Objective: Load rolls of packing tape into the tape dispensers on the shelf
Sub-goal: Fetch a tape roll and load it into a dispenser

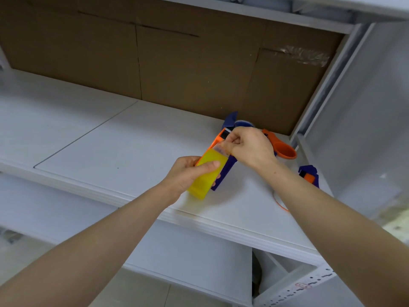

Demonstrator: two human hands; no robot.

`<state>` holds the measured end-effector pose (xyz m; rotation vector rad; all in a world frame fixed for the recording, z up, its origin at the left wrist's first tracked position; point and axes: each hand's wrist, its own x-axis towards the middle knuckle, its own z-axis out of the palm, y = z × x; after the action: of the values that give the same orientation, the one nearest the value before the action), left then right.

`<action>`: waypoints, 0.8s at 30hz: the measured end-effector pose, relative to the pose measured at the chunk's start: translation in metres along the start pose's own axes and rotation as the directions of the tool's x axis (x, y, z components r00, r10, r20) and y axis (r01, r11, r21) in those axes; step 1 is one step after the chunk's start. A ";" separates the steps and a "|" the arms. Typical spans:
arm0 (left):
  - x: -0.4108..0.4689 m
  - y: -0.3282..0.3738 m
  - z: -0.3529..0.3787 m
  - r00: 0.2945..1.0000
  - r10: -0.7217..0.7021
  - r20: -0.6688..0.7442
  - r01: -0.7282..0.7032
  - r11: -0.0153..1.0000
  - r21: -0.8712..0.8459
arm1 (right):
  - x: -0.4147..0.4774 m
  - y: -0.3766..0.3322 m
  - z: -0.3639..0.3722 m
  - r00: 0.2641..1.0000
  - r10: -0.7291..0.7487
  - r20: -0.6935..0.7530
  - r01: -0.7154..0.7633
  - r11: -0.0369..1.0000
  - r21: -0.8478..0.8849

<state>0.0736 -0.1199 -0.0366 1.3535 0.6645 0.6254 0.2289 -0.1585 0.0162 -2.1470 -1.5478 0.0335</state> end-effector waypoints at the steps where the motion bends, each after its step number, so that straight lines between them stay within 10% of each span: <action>1: 0.000 0.000 -0.001 1.000 -0.013 0.025 0.012 0.999 0.037 | 0.000 0.002 0.001 1.000 0.014 0.003 -0.014 1.000 0.011; 24: 0.000 0.009 0.000 0.988 -0.054 -0.148 0.066 0.995 0.078 | 0.006 0.011 -0.012 0.954 0.240 0.178 -0.290 0.889 0.353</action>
<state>0.0732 -0.1190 -0.0277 1.3679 0.8543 0.6587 0.2443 -0.1601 0.0243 -2.0534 -1.1812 0.5309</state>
